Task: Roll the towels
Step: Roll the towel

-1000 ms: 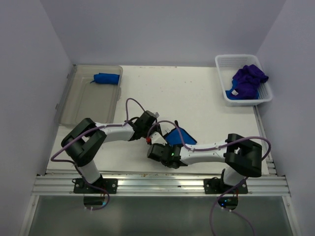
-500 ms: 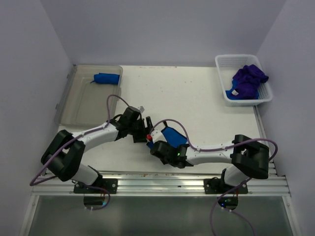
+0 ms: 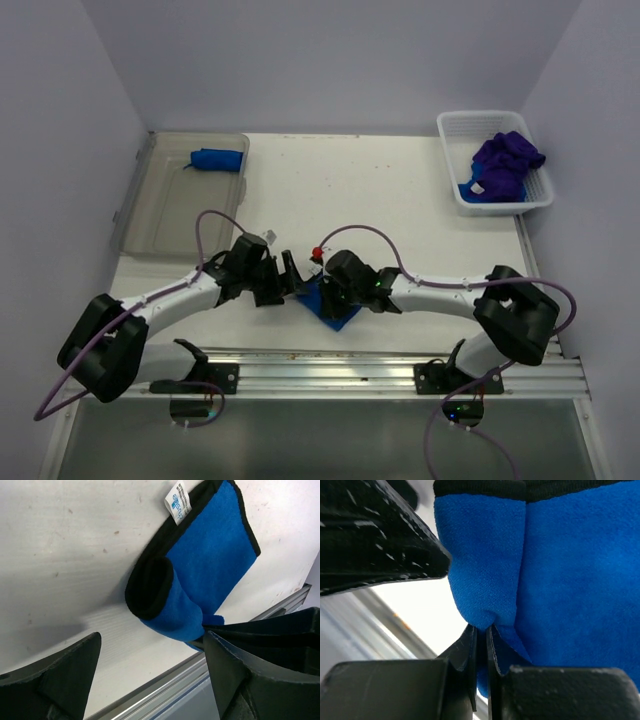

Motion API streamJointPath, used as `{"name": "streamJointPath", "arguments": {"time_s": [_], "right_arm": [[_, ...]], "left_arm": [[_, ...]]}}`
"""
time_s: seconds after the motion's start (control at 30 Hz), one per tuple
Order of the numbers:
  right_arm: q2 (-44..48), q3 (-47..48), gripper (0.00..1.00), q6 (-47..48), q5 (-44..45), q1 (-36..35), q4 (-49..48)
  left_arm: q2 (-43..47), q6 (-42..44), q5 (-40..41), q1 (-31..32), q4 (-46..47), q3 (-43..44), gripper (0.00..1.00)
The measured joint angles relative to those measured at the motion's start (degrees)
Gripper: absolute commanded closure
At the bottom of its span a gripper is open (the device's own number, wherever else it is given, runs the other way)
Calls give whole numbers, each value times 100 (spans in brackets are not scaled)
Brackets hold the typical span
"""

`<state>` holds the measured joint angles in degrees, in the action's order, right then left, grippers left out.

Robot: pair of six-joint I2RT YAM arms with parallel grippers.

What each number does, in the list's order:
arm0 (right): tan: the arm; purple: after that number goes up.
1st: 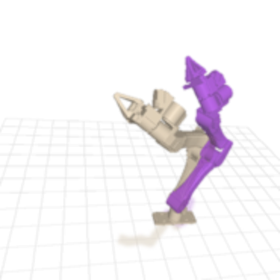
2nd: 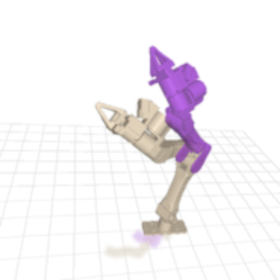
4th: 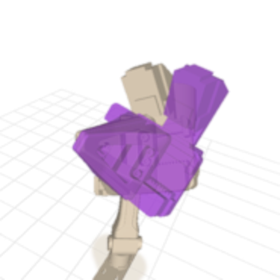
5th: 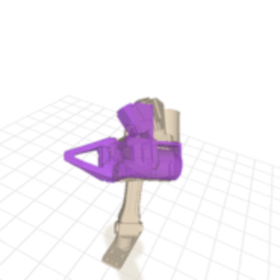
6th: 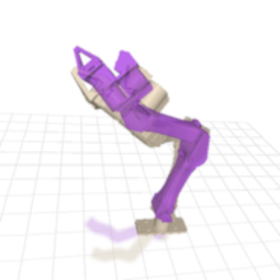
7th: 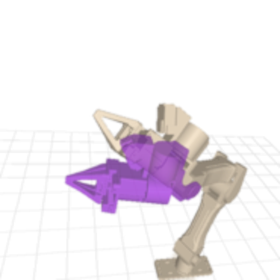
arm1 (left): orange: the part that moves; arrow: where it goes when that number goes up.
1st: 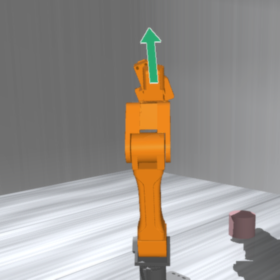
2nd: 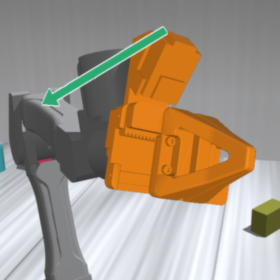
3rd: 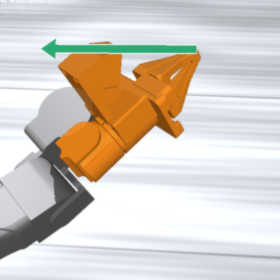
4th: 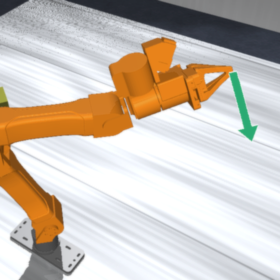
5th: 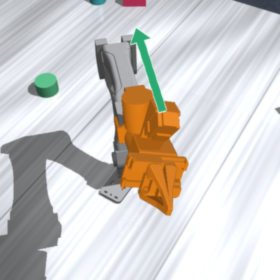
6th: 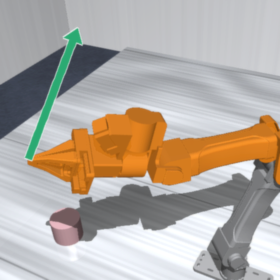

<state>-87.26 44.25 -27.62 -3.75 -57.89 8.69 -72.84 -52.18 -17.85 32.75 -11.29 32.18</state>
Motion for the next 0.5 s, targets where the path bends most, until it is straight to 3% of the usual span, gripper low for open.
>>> {"name": "streamJointPath", "arguments": {"time_s": [0.3, 0.5], "right_arm": [[-48, -498, 100, -721, -1941, 933, -955], [-542, -1029, 100, -1613, -3038, 1526, -2177]], "left_arm": [[131, -234, -24, 0, 431, -302, 11], [114, -334, -39, 7, 658, -470, 12]]}}
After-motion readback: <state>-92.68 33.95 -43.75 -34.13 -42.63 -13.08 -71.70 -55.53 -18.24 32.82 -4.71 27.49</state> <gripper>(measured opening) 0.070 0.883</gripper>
